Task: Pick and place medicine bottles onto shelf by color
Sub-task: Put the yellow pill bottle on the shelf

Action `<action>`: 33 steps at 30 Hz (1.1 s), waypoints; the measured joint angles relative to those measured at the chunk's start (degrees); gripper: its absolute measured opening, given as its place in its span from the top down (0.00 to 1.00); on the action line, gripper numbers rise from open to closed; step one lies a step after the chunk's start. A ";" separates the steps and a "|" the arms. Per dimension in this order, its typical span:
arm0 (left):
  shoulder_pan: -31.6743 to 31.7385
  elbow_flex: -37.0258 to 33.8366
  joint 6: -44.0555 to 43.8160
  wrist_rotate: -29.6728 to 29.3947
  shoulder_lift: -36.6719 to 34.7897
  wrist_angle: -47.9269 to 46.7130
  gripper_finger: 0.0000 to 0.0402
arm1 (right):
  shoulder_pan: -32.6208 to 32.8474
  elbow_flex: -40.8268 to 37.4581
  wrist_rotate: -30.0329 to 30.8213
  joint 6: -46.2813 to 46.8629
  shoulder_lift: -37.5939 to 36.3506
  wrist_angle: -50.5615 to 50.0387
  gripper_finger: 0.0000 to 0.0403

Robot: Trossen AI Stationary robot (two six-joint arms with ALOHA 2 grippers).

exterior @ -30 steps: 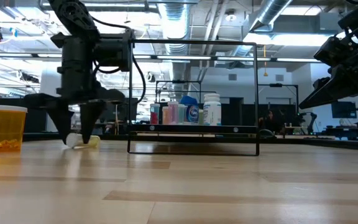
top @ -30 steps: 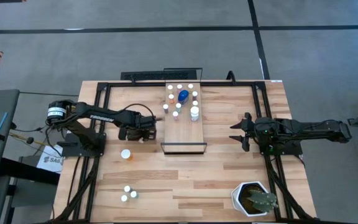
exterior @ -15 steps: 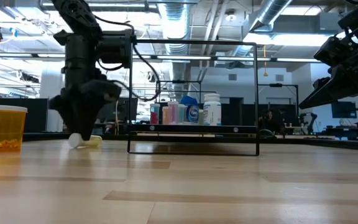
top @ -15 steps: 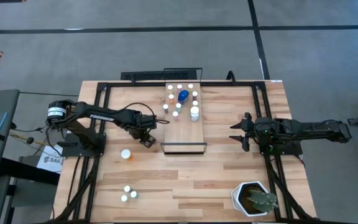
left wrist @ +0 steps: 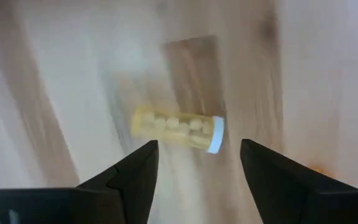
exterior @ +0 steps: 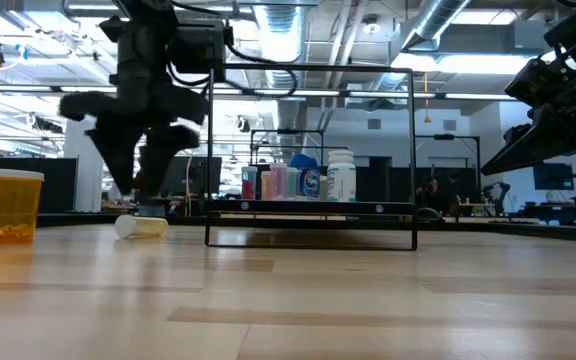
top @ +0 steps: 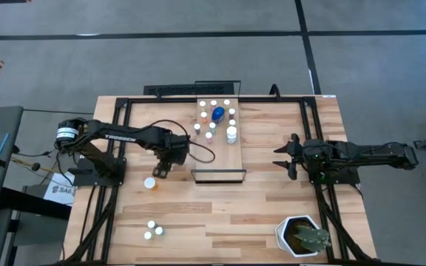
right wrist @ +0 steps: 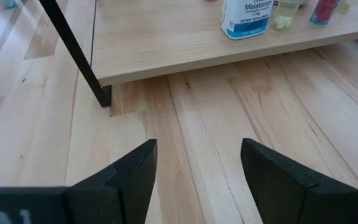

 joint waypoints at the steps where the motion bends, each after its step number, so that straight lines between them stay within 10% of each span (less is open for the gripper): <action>1: -0.33 0.00 5.86 -0.32 0.00 0.15 0.46 | 0.01 0.00 0.00 0.00 0.01 -0.01 0.37; 18: -1.49 -2.40 75.62 -5.03 0.17 2.78 0.45 | 0.00 0.00 0.00 0.00 -0.01 0.01 0.37; 33: -1.53 -7.99 72.78 4.92 0.22 6.20 0.45 | 0.02 0.00 0.00 0.00 0.01 -0.01 0.37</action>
